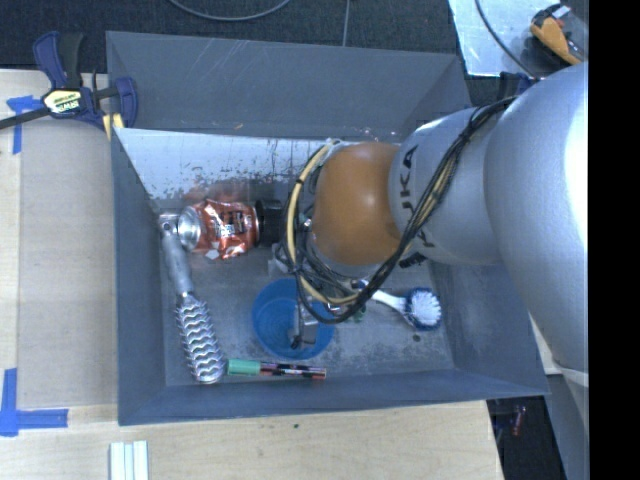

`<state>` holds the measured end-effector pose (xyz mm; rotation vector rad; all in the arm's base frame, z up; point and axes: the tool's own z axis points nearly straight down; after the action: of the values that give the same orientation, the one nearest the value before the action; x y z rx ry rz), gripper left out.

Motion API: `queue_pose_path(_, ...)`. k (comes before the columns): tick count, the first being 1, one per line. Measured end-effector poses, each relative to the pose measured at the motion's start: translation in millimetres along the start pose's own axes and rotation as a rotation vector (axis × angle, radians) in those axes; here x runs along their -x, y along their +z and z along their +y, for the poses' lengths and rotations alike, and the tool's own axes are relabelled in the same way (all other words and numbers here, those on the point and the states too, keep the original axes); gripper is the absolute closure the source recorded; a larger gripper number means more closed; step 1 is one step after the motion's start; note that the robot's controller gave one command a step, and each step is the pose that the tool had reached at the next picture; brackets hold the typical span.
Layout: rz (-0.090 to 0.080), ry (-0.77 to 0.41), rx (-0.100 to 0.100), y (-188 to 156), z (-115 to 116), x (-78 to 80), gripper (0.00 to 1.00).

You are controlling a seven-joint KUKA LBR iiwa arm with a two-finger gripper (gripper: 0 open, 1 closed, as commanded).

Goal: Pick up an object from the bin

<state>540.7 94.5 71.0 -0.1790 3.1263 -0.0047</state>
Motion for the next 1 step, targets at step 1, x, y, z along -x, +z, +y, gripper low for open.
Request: queue_pose_path(1,-0.005,-0.243,0.008,-2.2,-4.2,1.0,1.0)
